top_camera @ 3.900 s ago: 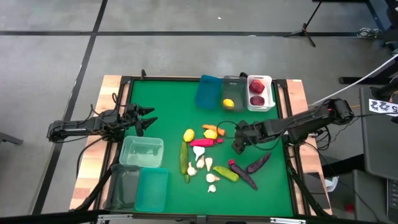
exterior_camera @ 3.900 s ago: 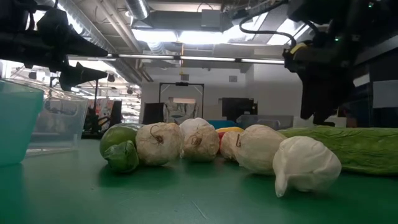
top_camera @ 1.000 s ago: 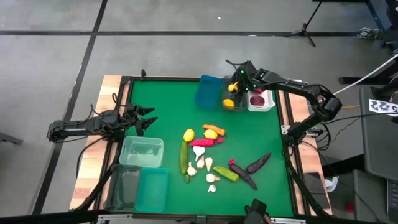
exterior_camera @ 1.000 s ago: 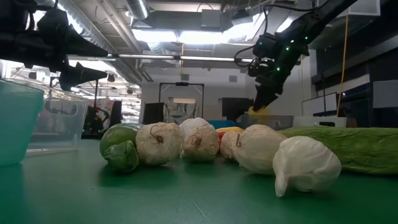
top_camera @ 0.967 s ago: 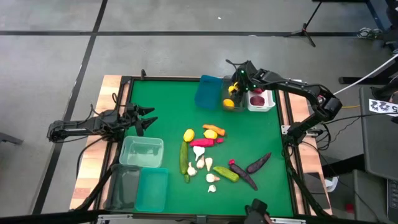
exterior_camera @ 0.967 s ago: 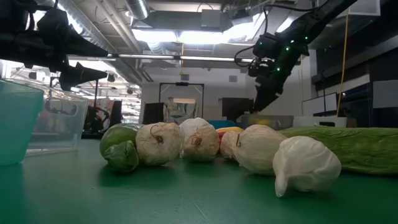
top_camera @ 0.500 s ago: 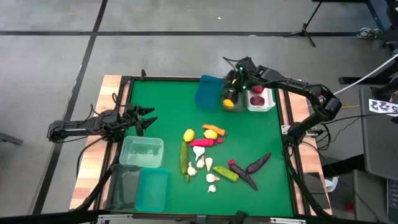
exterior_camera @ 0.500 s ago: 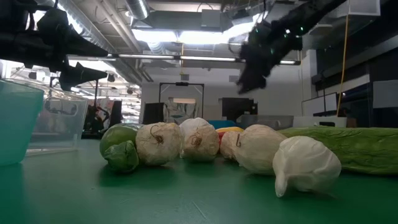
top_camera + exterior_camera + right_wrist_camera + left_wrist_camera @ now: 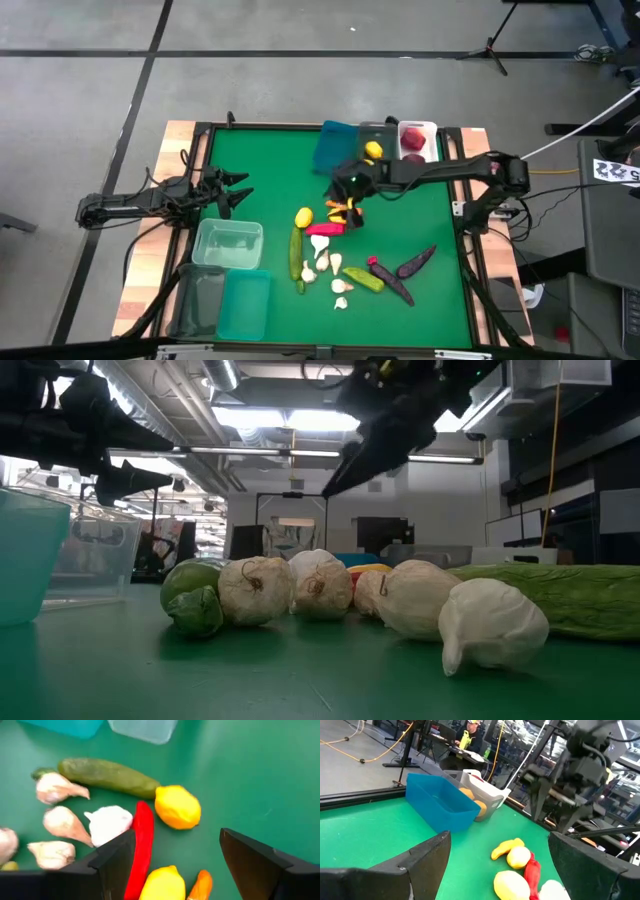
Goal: Sort produce into baskets
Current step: Put the yellow lemon into the top black bin
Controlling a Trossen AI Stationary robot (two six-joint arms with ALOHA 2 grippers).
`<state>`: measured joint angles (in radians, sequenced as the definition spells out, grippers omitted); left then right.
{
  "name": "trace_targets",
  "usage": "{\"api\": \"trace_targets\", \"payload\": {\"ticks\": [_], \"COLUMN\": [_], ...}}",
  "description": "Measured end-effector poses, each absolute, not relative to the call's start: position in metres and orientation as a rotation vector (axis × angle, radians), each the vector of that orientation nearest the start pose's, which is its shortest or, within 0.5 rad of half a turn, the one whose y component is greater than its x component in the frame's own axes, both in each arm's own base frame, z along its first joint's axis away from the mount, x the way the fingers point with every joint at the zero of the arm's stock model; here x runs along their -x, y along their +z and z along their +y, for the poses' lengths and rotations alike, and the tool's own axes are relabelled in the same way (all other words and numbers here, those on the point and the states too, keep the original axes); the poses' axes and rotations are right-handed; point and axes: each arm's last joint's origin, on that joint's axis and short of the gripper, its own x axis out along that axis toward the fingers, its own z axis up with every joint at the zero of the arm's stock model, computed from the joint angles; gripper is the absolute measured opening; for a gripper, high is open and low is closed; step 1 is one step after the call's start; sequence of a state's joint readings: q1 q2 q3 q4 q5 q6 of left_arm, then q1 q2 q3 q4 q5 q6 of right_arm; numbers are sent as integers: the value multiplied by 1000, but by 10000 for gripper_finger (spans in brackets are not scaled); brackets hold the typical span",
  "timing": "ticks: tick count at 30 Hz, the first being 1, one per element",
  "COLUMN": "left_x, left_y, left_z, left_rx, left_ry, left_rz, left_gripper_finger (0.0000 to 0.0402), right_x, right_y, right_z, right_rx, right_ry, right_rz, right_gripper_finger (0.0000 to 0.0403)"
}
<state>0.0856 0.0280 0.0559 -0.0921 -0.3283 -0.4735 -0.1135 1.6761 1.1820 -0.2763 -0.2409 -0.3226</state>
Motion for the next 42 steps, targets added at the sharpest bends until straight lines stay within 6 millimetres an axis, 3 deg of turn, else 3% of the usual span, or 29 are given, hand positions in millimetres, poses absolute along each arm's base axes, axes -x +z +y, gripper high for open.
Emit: {"api": "trace_targets", "payload": {"ticks": [10,17,22,33,42], "left_x": [-93,-93,-93,-93,-93], "left_y": [172,172,172,172,172], "left_z": [17,17,17,17,17], "left_rx": [458,458,458,459,459], "left_ry": [421,421,421,421,421], "left_rz": [-35,-35,-35,-35,-35], "left_gripper_finger": [329,329,329,329,329], "right_x": [-372,-374,-373,-347,-349], "right_y": [190,161,161,194,189], "right_z": [-18,-20,-21,-27,-26], "right_rx": [77,25,47,174,186], "right_ry": [223,161,119,24,60], "right_rz": [898,1033,1056,1130,1127], "right_gripper_finger": [286,286,286,286,286]}}
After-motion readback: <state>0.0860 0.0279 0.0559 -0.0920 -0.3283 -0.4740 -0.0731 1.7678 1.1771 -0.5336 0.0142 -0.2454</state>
